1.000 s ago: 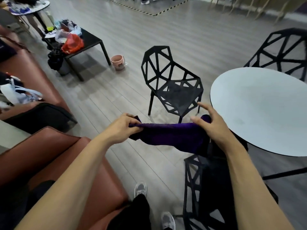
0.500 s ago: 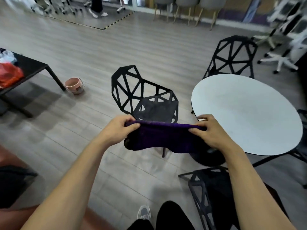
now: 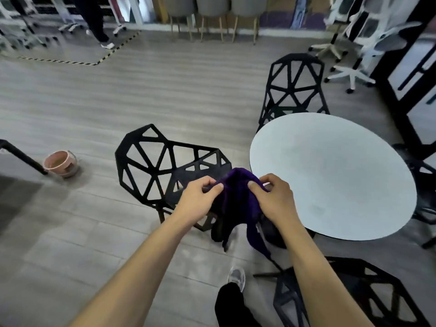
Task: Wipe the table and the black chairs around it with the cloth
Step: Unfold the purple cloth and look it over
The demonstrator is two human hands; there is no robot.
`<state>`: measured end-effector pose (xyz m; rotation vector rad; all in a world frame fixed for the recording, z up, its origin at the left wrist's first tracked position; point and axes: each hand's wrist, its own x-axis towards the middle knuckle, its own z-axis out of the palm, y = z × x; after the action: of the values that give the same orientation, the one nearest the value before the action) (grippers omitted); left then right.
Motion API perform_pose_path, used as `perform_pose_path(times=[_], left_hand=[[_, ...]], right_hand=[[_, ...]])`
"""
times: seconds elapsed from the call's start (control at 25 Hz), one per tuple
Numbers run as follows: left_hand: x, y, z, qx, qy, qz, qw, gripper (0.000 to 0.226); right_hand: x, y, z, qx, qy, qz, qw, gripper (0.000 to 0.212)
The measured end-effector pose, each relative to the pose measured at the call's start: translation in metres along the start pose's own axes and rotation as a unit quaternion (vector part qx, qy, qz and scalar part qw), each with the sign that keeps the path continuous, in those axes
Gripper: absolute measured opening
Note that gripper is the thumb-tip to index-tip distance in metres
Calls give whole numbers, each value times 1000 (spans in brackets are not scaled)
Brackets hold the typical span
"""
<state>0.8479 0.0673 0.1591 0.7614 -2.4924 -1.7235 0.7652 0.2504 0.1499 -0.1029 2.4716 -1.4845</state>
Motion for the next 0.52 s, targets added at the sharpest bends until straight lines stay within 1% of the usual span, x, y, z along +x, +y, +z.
perform_pose_path(times=[0.08, 0.16, 0.2, 0.28, 0.32, 0.36, 0.4, 0.44, 0.48, 0.52], left_hand=[[35, 20, 14, -13, -20, 20, 1000, 15], [67, 43, 24, -32, -58, 19, 998, 8], [81, 51, 25, -25, -87, 18, 996, 16], [109, 63, 26, 50, -137, 48, 988, 41], [125, 65, 27, 79, -137, 68, 985, 47], [144, 68, 30, 78, -127, 82, 985, 45], [161, 70, 31, 64, -113, 91, 987, 38], [175, 72, 33, 46, -107, 91, 989, 28], [190, 75, 34, 29, -101, 82, 991, 20], [203, 79, 34, 0, -95, 63, 993, 16]], right_hand=[[30, -7, 14, 20, -15, -5, 1000, 22], [65, -13, 22, 63, -9, 25, 998, 23], [80, -15, 23, 111, -3, 51, 993, 23], [106, -22, 20, 228, -1, 94, 969, 23], [117, -27, 15, 282, -18, 114, 952, 21], [129, -32, 9, 333, -41, 130, 933, 22], [137, -36, 1, 358, -64, 126, 923, 27], [146, -38, -6, 357, -69, 109, 925, 30], [157, -37, -13, 342, -43, 94, 934, 31], [171, -34, -21, 315, 11, 94, 944, 30]])
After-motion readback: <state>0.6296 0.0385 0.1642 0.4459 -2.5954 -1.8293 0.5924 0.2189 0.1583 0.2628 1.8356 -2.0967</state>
